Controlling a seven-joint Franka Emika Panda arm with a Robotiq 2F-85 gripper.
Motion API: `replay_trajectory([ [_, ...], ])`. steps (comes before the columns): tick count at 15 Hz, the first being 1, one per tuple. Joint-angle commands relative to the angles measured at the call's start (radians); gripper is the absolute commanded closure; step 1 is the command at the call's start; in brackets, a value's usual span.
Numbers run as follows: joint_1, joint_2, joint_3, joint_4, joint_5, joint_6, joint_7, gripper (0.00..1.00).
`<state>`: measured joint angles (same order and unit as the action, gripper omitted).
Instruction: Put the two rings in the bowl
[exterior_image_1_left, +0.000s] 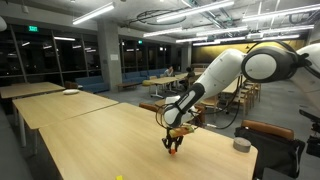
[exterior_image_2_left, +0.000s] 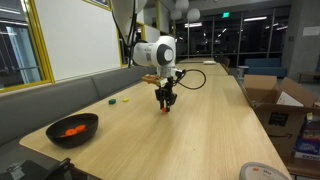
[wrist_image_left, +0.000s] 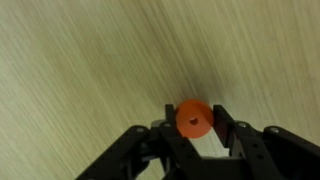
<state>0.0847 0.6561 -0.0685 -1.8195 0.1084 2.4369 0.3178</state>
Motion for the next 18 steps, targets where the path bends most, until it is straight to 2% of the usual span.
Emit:
replay_trajectory([
  [1, 0.056, -0.192, 0.020, -0.200, -0.024, 0.005, 0.026, 0.76],
  [9, 0.198, -0.443, 0.161, -0.498, -0.068, -0.024, 0.078, 0.76],
  [14, 0.278, -0.531, 0.271, -0.607, -0.092, -0.029, 0.143, 0.76],
  [18, 0.301, -0.588, 0.330, -0.658, -0.080, -0.038, 0.156, 0.76],
])
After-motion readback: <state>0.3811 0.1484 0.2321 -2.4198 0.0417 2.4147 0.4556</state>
